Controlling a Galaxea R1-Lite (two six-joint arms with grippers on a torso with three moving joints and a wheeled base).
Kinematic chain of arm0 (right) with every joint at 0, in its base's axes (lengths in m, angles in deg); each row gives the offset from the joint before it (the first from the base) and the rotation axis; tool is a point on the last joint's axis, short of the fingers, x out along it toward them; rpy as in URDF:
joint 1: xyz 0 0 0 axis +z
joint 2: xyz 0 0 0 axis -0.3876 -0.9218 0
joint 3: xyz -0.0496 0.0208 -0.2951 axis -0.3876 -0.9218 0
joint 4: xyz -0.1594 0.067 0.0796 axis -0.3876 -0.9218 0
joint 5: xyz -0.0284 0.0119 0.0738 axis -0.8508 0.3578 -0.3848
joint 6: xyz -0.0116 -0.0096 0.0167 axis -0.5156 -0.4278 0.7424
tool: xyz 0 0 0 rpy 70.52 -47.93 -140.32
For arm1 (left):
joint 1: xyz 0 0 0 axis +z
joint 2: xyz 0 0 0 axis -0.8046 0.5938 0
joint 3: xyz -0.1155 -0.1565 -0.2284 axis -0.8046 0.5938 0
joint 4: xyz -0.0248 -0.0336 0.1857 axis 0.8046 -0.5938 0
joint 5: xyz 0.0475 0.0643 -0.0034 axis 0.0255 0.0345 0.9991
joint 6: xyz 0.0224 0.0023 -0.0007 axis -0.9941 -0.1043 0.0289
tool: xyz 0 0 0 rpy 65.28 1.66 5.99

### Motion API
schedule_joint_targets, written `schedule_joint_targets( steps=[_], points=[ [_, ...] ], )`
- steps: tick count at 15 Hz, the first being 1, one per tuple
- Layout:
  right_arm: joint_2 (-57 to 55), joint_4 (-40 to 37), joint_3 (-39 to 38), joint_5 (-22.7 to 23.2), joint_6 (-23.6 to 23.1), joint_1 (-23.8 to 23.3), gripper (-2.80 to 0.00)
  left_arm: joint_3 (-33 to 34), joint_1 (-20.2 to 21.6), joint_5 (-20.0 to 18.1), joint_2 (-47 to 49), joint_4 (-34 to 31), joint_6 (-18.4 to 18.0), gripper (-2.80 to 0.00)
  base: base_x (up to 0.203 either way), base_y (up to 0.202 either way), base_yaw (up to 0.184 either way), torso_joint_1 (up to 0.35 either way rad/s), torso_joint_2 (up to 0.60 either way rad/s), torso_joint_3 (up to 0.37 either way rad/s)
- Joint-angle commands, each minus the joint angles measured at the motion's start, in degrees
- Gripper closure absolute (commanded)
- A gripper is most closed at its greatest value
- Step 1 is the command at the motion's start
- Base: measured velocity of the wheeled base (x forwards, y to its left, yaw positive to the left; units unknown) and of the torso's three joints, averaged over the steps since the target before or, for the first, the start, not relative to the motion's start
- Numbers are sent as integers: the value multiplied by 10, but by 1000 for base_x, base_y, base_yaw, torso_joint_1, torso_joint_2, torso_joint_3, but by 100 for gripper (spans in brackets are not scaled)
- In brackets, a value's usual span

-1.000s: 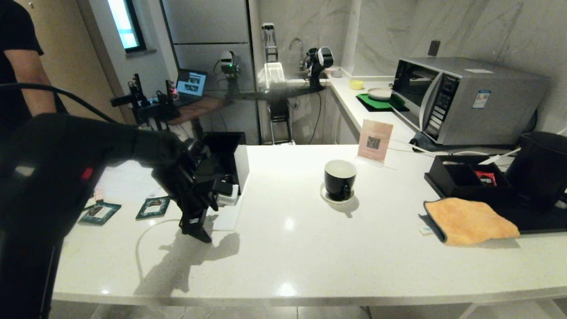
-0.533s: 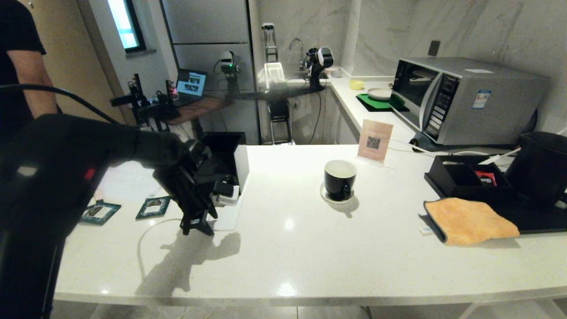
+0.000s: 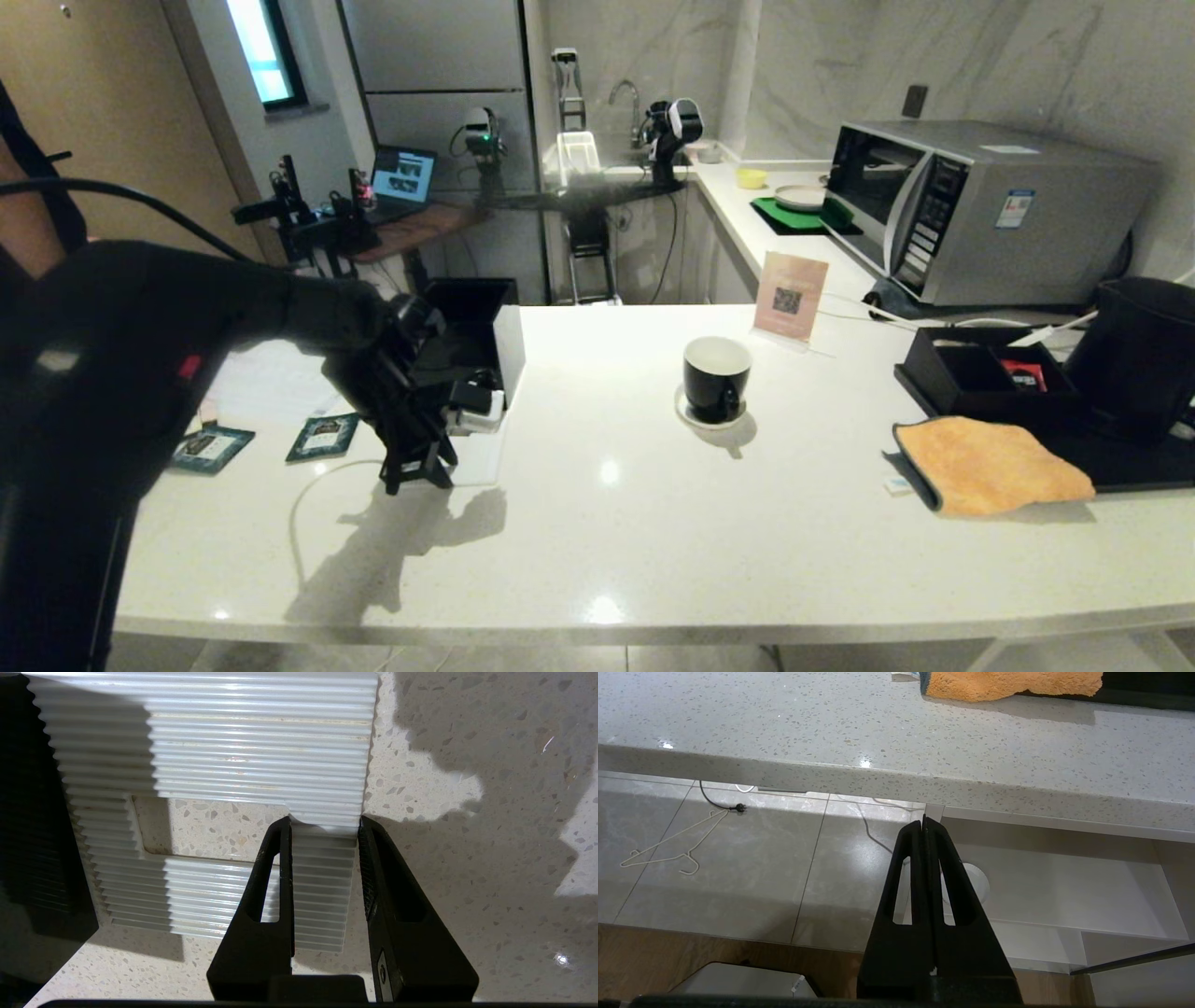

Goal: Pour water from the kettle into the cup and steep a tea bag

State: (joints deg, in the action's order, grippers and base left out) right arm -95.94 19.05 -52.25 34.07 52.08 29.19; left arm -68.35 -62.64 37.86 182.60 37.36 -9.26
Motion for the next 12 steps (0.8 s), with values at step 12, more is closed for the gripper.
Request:
schedule_joint_targets(
  steps=[12],
  points=[
    [-1, 0, 0, 0, 0, 0, 0, 11, -15, -1, -39, -3, -5, 0, 0, 0, 0, 0, 0, 0]
  ],
)
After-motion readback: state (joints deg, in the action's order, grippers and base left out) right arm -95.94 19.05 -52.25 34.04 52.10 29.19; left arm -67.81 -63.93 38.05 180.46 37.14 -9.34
